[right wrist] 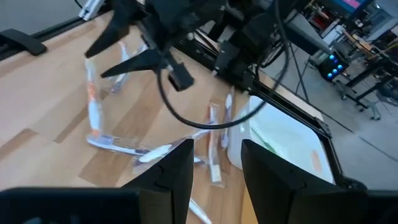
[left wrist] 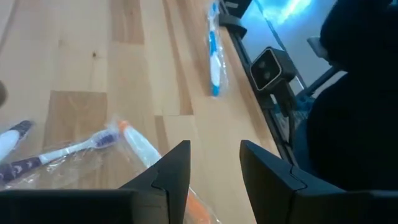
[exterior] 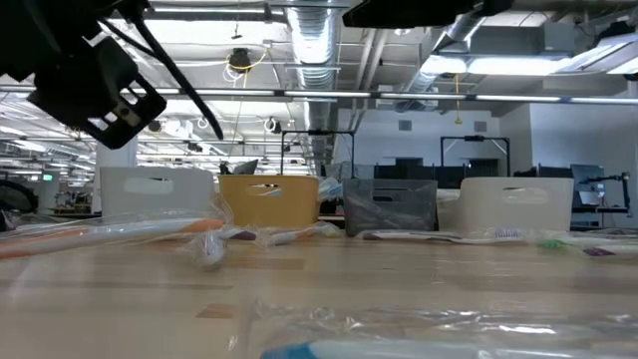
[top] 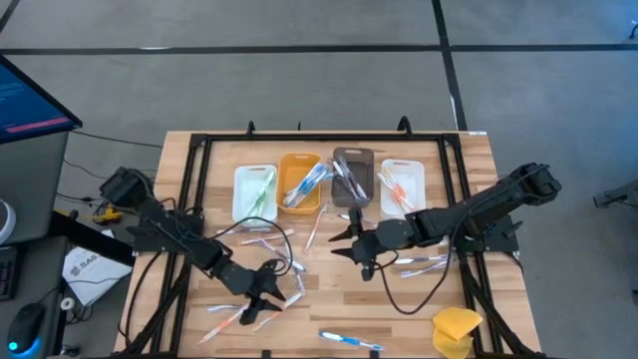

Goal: Pick & Place Toothbrushes
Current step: Put the orange toothbrush into the right white bin

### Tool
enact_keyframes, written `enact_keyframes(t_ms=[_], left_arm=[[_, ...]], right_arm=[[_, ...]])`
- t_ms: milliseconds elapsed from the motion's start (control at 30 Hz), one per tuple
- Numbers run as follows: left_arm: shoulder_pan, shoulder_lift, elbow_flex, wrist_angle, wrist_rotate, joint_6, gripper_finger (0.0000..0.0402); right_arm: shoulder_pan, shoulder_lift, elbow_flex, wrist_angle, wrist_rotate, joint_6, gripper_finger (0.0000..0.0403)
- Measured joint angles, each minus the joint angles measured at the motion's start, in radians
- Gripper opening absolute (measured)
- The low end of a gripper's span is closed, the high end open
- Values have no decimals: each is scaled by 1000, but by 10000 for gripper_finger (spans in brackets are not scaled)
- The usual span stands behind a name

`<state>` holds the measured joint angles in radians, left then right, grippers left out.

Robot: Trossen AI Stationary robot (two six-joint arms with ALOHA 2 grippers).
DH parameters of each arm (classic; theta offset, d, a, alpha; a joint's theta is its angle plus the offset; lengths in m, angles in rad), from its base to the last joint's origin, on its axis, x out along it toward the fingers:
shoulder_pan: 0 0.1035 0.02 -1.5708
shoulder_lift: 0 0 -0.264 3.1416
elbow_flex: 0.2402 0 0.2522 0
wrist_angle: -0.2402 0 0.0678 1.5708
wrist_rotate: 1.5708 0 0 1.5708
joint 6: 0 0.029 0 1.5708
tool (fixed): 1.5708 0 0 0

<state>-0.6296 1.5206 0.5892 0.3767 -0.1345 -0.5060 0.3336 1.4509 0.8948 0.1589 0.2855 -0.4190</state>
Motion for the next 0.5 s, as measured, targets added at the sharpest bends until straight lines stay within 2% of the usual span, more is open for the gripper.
enact_keyframes(t_ms=[100,267,500], left_arm=[[3,11,1,4,-17,-5,143],[3,42,2,5,-107,-7,169],[3,119,2,28,-113,-32,200]], right_arm=[[-10,0,0,0,0,8,128],[-10,0,0,0,0,25,128],[0,0,0,0,0,51,128]])
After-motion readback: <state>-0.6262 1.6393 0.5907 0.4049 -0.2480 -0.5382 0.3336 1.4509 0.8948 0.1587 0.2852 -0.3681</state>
